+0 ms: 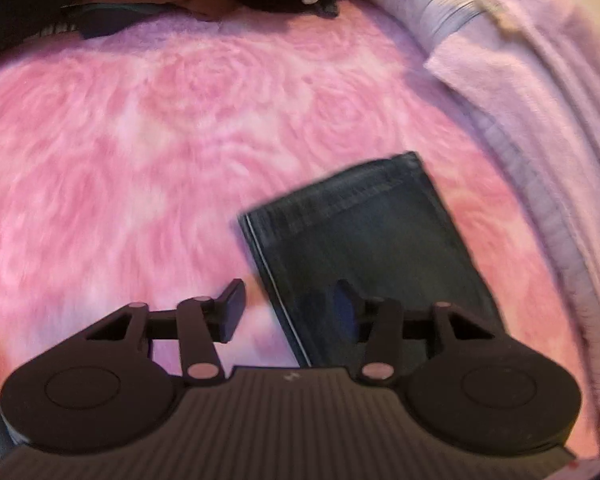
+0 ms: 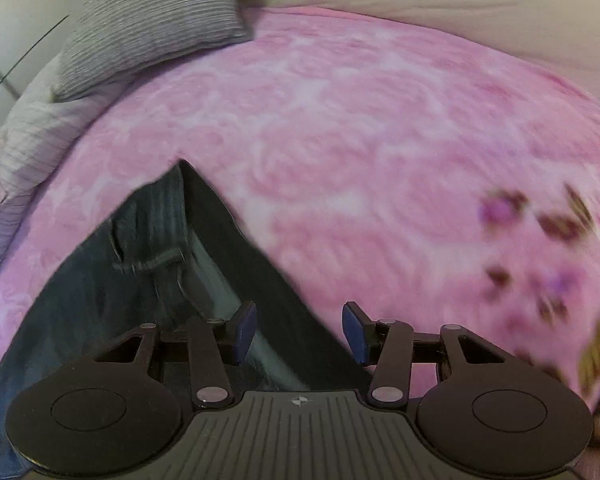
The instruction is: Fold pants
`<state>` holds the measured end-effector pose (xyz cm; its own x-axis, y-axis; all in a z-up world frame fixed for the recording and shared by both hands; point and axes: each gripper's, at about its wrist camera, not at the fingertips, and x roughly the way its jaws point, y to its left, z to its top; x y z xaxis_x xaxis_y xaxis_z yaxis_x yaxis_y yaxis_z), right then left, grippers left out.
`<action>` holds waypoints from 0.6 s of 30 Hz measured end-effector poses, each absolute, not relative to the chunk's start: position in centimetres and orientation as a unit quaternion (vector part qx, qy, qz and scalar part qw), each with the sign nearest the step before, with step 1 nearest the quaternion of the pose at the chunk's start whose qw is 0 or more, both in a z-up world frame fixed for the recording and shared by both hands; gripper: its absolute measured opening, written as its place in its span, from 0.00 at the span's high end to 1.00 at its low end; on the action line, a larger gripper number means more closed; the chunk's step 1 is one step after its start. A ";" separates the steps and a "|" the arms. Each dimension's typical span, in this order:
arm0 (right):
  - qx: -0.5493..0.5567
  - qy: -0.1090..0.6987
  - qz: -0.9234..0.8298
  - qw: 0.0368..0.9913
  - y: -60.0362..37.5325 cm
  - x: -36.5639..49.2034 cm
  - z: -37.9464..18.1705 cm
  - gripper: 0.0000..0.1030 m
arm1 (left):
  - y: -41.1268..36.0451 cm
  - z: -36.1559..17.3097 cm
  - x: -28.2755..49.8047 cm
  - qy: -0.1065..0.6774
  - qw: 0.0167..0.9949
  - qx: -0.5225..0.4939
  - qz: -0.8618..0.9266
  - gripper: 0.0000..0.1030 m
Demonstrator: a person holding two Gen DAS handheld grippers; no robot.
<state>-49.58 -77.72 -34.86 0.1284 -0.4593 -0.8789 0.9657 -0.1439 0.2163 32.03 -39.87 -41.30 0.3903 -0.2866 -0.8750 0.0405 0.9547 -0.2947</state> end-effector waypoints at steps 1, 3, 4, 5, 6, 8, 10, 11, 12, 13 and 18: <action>0.458 0.276 -0.607 0.588 -76.6 -49.4 -34.7 0.57 | -40.1 -41.6 32.8 0.540 0.829 -0.101 -0.104 0.72; 0.455 0.277 -0.613 0.584 -74.3 -48.9 -34.3 0.57 | -40.9 -41.4 33.5 0.528 0.838 -0.061 -0.121 0.95; 0.453 0.276 -0.615 0.583 -73.6 -48.7 -34.1 0.57 | -41.4 -41.0 34.0 0.522 0.840 -0.043 -0.142 0.97; 0.453 0.276 -0.615 0.583 -72.9 -48.4 -33.9 0.57 | -41.7 -40.3 34.2 0.509 0.846 -0.034 -0.154 0.97; 0.450 0.277 -0.615 0.585 -72.2 -48.1 -33.6 0.57 | -42.0 -39.0 34.3 0.479 0.858 -0.037 -0.183 0.97; 0.438 0.277 -0.614 0.595 -71.1 -47.6 -32.8 0.57 | -42.4 -36.3 34.4 0.408 0.880 -0.035 -0.242 0.96; 0.427 0.275 -0.611 0.607 -70.4 -47.4 -32.3 0.57 | -42.7 -35.7 34.8 0.369 0.889 -0.001 -0.273 0.94; 0.426 0.274 -0.609 0.610 -69.9 -47.4 -32.1 0.57 | -42.8 -36.6 35.5 0.375 0.887 0.027 -0.269 0.93; 0.429 0.276 -0.607 0.609 -69.6 -47.5 -32.1 0.57 | -42.9 -37.7 36.1 0.389 0.883 0.051 -0.258 0.92; 0.435 0.281 -0.605 0.604 -69.2 -47.7 -32.3 0.57 | -43.1 -39.6 36.8 0.416 0.873 0.090 -0.239 0.89; 0.465 0.283 -0.602 0.584 -66.7 -49.9 -33.2 0.56 | -42.0 -40.9 35.2 0.432 0.868 0.119 -0.214 0.72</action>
